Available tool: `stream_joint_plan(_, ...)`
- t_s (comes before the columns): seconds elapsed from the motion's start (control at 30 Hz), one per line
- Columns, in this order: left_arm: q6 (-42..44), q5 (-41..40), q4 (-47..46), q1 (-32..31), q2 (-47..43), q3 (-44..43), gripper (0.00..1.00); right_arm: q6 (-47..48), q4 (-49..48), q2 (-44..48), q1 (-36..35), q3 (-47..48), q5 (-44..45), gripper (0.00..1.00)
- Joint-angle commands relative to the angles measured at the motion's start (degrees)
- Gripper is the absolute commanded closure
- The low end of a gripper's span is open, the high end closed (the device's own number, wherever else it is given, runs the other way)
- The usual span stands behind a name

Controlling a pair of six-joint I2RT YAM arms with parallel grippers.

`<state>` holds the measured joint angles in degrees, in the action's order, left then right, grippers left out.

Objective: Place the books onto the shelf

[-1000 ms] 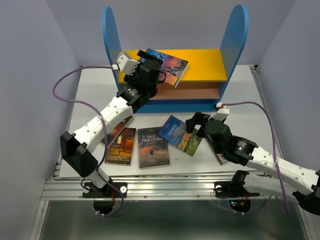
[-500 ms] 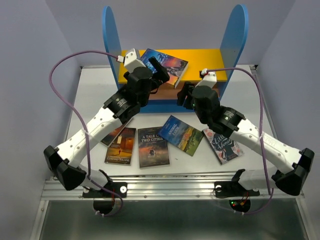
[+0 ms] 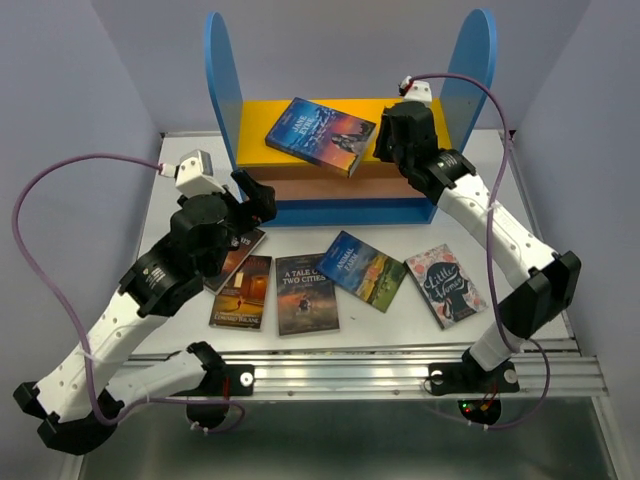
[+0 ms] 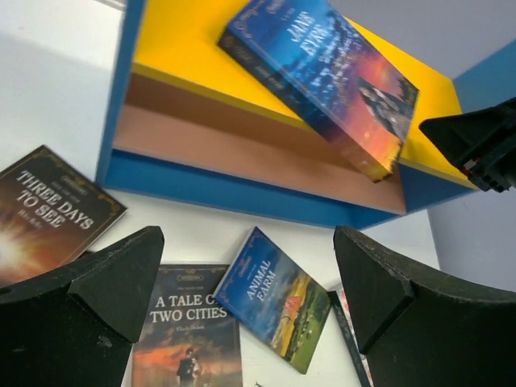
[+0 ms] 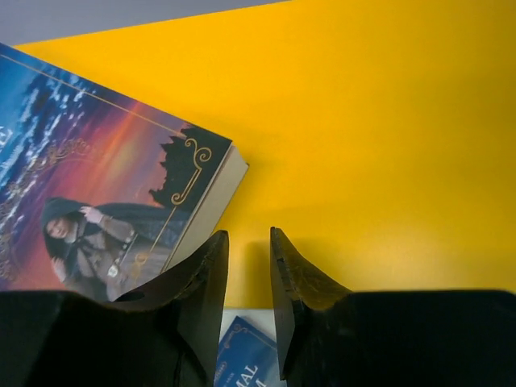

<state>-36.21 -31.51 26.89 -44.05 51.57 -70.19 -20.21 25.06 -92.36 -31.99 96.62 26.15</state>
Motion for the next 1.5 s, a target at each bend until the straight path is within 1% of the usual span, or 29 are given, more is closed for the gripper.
stream_joint_plan(0.0,-3.95,-3.12,5.62,4.49,-0.42,1.64,0.01,2.63,3.24,-2.91,1.05,5.68,-4.53,0.68)
stream_joint_plan(0.03,-4.57,-1.29,5.89,5.98,-0.51,1.81,0.01,2.45,3.50,-4.14,1.66,6.56,-4.97,0.71)
stream_joint_plan(0.1,-4.40,0.82,5.36,10.10,-0.94,3.13,0.01,2.19,3.59,-4.93,2.28,7.09,-4.97,0.71)
stream_joint_plan(0.2,-3.44,2.06,2.99,14.51,-0.77,4.54,0.01,2.45,3.68,-6.78,3.51,8.41,-5.67,0.71)
stream_joint_plan(0.23,-0.74,5.02,0.73,18.09,-0.42,4.28,0.01,2.80,3.59,-7.92,4.12,9.28,-6.98,0.71)
stream_joint_plan(0.3,1.13,7.76,-2.01,21.71,0.89,3.58,0.01,3.24,3.59,-9.24,4.74,10.34,-8.48,0.71)
stream_joint_plan(0.33,2.36,10.56,-5.33,24.08,1.51,3.14,0.01,3.94,3.59,-10.55,4.74,10.95,-9.62,0.71)
stream_joint_plan(0.43,5.87,12.95,-10.17,25.77,4.32,1.03,0.01,5.43,3.59,-12.49,4.74,13.42,-11.46,0.71)
stream_joint_plan(0.57,7.73,13.31,-11.60,28.22,8.71,-3.36,0.01,6.93,3.33,-15.39,5.26,16.05,-13.93,0.71)
stream_joint_plan(0.7,8.96,16.39,-13.27,28.67,11.36,-3.99,0.01,9.39,0.79,-18.38,5.27,17.90,-19.29,0.71)
stream_joint_plan(0.73,8.96,16.48,-13.62,28.76,11.27,-3.81,0.01,10.61,0.26,-18.91,5.27,18.51,-21.65,0.71)
stream_joint_plan(0.83,9.05,16.13,-13.45,28.76,10.66,-2.85,0.01,11.50,-1.32,-20.92,5.27,20.62,-24.03,0.71)
stream_joint_plan(0.97,9.05,16.48,-14.76,28.76,8.90,-1.18,0.01,11.60,-4.14,-22.68,5.27,22.12,-32.54,0.70)
stream_joint_plan(1.0,9.22,17.09,-15.38,28.76,8.46,-0.56,0.01,10.81,-4.49,-23.30,5.27,22.73,-33.26,0.70)
stream_joint_plan(1.17,9.66,19.46,-16.00,28.76,8.81,0.32,0.01,7.99,-4.75,-26.20,5.27,25.63,-33.97,0.69)
stream_joint_plan(1.3,9.58,21.57,-16.26,28.67,10.56,0.58,0.01,7.29,-5.46,-28.57,5.27,28.35,-33.80,0.67)
stream_joint_plan(1.47,8.96,28.16,-19.07,28.67,11.79,1.64,0.01,7.11,-5.46,-30.42,4.74,30.73,-32.22,0.66)
